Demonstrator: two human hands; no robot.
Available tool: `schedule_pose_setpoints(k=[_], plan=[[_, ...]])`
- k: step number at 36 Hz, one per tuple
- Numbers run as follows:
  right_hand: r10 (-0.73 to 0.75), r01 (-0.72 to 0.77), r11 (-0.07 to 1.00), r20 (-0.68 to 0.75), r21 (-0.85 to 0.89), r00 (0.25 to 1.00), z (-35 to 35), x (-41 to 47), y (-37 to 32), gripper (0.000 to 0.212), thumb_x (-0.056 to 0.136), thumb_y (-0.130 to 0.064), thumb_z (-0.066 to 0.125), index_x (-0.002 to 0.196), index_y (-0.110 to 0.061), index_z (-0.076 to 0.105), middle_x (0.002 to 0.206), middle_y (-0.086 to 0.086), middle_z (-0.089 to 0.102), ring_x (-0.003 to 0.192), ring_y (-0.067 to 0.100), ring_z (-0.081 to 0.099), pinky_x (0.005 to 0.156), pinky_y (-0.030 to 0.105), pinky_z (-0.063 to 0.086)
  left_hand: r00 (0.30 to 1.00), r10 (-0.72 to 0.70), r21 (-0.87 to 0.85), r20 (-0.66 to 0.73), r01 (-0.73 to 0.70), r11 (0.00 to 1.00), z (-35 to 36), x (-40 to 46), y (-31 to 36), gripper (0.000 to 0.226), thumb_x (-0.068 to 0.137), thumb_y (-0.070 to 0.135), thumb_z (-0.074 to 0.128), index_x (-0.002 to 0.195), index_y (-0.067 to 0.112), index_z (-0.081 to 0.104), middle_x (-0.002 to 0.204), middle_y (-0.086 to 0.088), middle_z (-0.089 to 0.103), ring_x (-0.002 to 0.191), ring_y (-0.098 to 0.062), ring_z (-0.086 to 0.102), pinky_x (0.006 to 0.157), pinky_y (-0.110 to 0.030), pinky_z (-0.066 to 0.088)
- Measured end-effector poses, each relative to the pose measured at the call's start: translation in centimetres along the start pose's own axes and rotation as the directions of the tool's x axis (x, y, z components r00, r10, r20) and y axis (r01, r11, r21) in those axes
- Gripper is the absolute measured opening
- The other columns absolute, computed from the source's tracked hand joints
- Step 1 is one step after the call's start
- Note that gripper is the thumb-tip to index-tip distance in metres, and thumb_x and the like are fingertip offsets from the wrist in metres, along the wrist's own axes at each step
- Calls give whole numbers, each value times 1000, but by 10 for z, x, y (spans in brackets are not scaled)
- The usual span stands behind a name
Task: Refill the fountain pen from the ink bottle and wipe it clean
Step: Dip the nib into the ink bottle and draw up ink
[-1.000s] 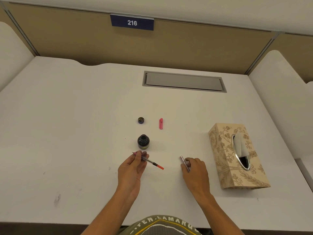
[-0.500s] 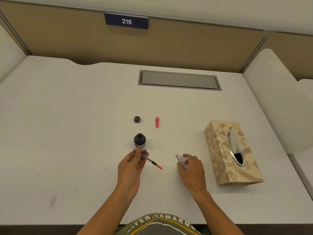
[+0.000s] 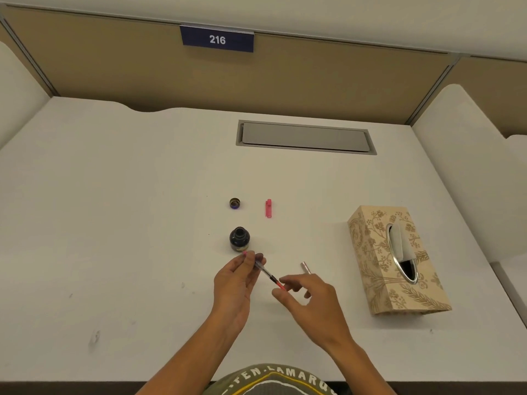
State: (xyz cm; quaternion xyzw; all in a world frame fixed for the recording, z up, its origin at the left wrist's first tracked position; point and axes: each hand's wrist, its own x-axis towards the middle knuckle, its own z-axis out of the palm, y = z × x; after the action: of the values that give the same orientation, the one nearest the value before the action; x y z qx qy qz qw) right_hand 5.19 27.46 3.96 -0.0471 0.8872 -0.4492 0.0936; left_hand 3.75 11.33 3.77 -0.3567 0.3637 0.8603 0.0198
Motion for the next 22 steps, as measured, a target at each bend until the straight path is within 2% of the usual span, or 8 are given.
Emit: schedule_pose_setpoints(k=[5, 10, 15, 19, 22], plan=[[25, -25, 999, 2, -27, 1000, 1, -6, -2, 15, 84, -42, 73, 99, -41, 71, 89, -31, 63, 99, -6, 55, 80, 11, 42, 1000, -26, 16, 12, 26, 1000, 0, 0, -2, 27, 89, 14, 64, 111, -1, 66, 97, -14, 75, 92, -22, 73, 90, -33, 53], [58, -61, 997, -76, -38, 995, 3, -12, -4, 13, 85, -38, 72, 98, -37, 74, 85, -31, 63, 97, -6, 55, 76, 8, 40, 996, -74, 27, 53, 72, 997, 0, -2, -6, 21, 88, 16, 64, 101, 2, 70, 96, -14, 74, 95, -23, 72, 96, -37, 51], [97, -101, 995, -120, -23, 988, 6, -14, -8, 14, 85, -37, 72, 99, -35, 75, 88, -25, 68, 93, -3, 57, 72, 5, 40, 988, -100, 20, 116, 99, 995, 0, 0, -5, 29, 75, 22, 71, 97, 2, 73, 89, -11, 71, 90, -21, 69, 97, -37, 50], [119, -125, 992, -154, -28, 981, 13, -12, -13, 16, 86, -37, 70, 100, -33, 76, 89, -25, 67, 93, -4, 56, 72, 5, 41, 982, -143, 5, 124, 143, 990, -3, 6, -2, 21, 86, 13, 66, 103, 1, 71, 87, -11, 69, 90, -22, 66, 99, -38, 49], [113, -121, 992, -197, -27, 974, 19, -8, -17, 13, 85, -36, 71, 98, -35, 76, 86, -28, 66, 91, -1, 57, 72, 11, 42, 977, -172, -6, 125, 174, 985, -5, 11, 3, 20, 88, 12, 65, 103, 1, 71, 86, -12, 69, 89, -22, 66, 98, -37, 50]])
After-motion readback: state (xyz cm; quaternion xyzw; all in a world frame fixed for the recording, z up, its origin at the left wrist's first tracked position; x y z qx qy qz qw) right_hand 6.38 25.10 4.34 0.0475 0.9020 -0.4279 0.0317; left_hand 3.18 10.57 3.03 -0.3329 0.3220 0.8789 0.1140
